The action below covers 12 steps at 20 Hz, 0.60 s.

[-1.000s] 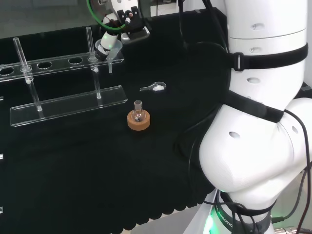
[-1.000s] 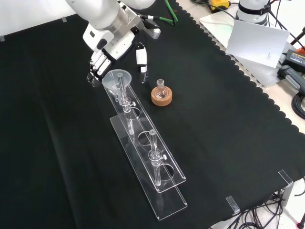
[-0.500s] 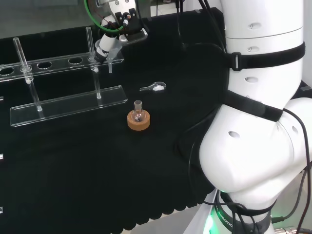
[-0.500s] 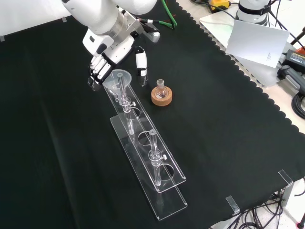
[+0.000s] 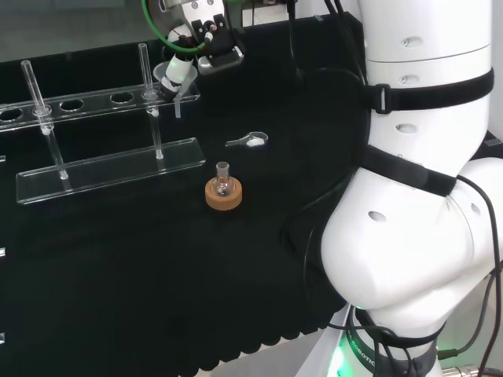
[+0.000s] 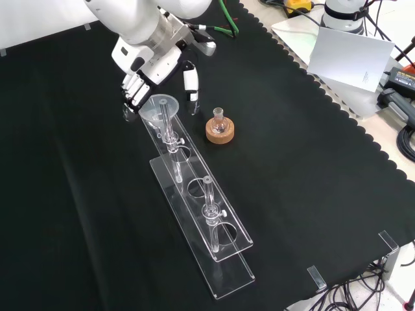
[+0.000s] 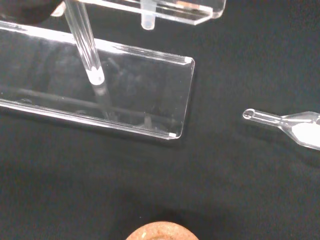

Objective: Pick up the funnel from the transparent funnel stand.

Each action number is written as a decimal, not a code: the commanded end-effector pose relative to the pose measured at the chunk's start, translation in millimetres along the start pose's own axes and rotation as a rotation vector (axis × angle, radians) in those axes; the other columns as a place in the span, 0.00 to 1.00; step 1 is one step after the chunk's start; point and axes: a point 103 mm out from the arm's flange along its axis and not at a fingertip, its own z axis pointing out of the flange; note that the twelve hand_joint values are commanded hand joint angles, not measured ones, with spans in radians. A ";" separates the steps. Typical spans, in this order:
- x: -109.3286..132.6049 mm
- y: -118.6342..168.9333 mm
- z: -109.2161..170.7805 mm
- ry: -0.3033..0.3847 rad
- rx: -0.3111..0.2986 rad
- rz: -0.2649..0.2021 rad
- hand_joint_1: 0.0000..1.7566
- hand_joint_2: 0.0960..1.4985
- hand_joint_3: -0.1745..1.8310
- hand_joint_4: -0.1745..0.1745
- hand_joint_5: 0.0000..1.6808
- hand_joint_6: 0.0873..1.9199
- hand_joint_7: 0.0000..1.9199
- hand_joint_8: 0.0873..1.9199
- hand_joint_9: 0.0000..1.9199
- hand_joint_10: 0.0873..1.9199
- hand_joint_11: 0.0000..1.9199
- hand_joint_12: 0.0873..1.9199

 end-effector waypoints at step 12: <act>1.4 5.2 1.6 -0.006 0.002 -0.001 0.38 0.48 0.11 0.32 0.04 0.00 0.00 0.38 0.15 0.41 0.10 0.79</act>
